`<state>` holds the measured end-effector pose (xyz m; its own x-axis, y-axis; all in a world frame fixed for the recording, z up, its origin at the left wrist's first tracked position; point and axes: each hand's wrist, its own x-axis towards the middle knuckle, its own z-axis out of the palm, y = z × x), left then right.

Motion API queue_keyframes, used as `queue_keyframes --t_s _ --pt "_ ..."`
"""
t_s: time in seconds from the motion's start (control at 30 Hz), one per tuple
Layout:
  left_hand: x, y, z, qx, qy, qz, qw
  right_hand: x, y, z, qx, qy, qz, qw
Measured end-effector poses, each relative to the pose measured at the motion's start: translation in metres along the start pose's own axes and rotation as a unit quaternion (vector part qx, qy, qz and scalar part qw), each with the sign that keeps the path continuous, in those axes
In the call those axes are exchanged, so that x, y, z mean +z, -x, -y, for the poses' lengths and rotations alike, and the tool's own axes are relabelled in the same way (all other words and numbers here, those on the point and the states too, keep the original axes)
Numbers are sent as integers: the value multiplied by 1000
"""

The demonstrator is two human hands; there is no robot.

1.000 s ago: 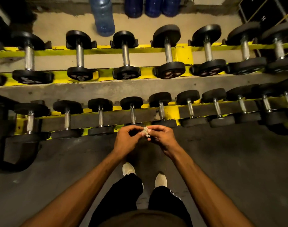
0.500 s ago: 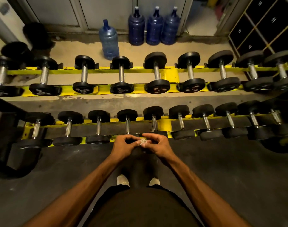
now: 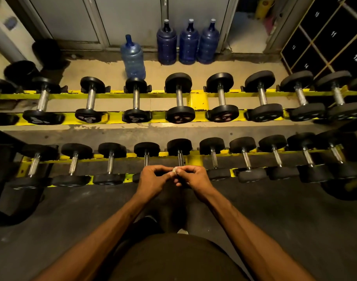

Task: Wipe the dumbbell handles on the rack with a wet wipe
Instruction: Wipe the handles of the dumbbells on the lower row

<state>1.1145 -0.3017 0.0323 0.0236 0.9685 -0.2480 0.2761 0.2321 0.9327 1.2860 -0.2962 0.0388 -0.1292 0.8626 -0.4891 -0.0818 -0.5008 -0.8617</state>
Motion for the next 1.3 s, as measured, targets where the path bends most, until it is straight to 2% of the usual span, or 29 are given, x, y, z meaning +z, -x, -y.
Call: queue_keyframes --t_s 0.13,0.33,0.43,0.57,0.77,0.87,0.97,1.0,1.17,1.3 --pt "1 -24 -4 -23 -12 -14 1000 -3 -24 10 25 -34 -25 999" --pt "0 -70 1 -76 -5 -31 997 -3 -74 18 48 -16 -32 998" --pt "-2 -94 7 -80 -7 -1 997 -8 -99 20 52 -6 -18 998" --pt "-5 -124 21 -76 -30 78 994 -11 -131 11 92 -43 -72 992" --pt "10 -163 69 -145 -118 66 980 -27 -181 -18 168 -36 -156 973" --pt "22 -179 103 -150 -179 88 968 -45 -211 -45 181 18 -160 970" --pt "33 -200 140 -87 -339 178 920 -67 -247 -87 172 101 -155 968" --pt "39 -207 158 -80 -355 191 912 -74 -260 -104 165 137 -148 965" --pt "74 -224 242 -101 -297 139 939 -99 -310 -177 67 307 -77 946" --pt "101 -219 284 -86 -250 82 961 -109 -345 -214 -28 421 -15 907"
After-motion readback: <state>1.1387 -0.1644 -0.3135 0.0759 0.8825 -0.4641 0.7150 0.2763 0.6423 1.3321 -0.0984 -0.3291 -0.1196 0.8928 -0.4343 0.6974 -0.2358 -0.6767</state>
